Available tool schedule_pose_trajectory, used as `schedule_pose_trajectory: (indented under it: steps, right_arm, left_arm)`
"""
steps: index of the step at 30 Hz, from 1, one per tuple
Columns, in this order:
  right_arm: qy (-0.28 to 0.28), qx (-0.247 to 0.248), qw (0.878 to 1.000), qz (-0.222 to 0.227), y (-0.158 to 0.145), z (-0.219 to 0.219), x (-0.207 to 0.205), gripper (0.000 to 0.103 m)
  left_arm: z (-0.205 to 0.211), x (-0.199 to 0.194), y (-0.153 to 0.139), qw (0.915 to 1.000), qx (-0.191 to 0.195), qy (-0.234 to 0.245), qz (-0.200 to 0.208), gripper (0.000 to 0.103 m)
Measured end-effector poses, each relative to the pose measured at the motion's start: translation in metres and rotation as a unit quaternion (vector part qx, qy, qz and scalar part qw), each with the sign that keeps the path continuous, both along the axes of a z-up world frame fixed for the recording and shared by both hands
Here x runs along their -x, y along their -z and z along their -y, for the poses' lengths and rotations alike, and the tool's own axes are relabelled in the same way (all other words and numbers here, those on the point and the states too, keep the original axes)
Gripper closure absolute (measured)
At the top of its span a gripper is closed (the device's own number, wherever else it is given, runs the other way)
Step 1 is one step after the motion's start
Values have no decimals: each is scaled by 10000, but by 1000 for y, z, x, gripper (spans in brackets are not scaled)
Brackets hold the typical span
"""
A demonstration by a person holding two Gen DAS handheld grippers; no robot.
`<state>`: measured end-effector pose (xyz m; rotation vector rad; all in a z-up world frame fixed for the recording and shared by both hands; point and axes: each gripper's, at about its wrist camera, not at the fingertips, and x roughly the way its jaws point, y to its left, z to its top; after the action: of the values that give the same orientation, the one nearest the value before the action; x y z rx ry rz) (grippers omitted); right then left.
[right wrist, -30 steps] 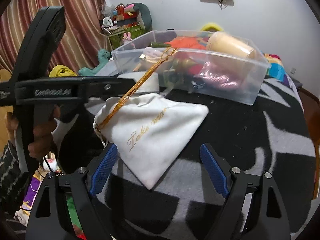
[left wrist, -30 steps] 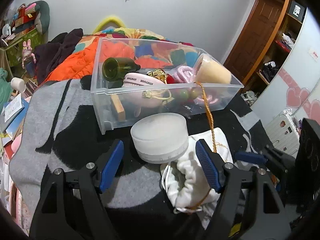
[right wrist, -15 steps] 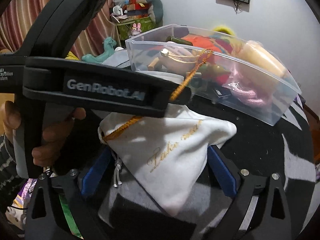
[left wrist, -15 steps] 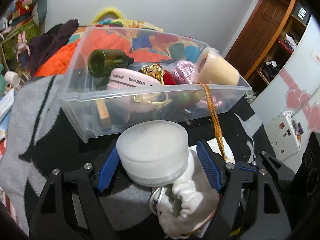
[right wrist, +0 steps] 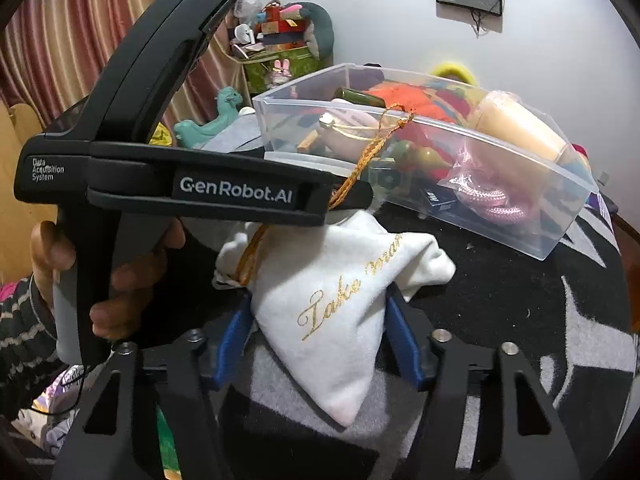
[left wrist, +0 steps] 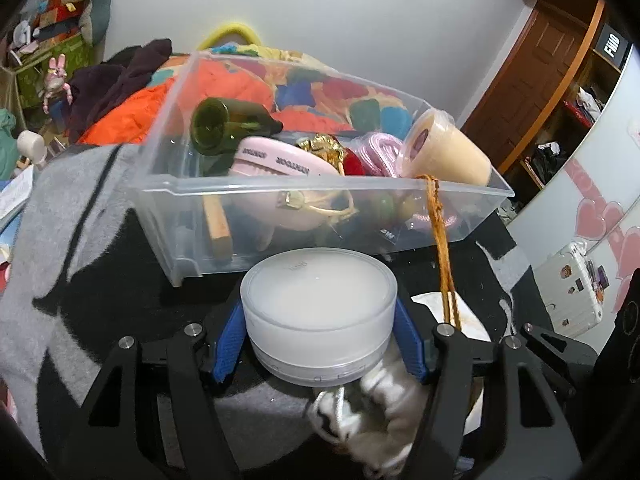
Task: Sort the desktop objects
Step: 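Grasp the white round container with left tool while right tool grasps the white drawstring bag, then carry the white container with left tool while right tool carries the white bag over the box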
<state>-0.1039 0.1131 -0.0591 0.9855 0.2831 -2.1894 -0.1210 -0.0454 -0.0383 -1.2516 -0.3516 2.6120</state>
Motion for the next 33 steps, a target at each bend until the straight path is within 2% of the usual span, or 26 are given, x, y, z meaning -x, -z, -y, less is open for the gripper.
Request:
schedule_pose_trajectory:
  steps: [1, 7, 13, 18, 33]
  right_arm:
    - [-16, -2, 10000, -20, -1, 0, -2, 54]
    - [34, 19, 9999, -93, -7, -7, -5, 63]
    - [283, 59, 9991, -317, -20, -18, -6, 66]
    - [491, 213, 9976, -430, -38, -34, -1, 67]
    - [716, 843, 9904, -832, -88, -26, 24, 68]
  left_arm:
    - [0, -3, -2, 10000, 42, -14, -54, 38]
    - [3, -25, -20, 9980, 401, -134, -477, 38]
    - [10, -40, -36, 9951, 557, -272, -773, 38]
    - [15, -46, -44, 9937, 526, -367, -919, 38]
    - [33, -36, -72, 9897, 286, -570, -1279, 38]
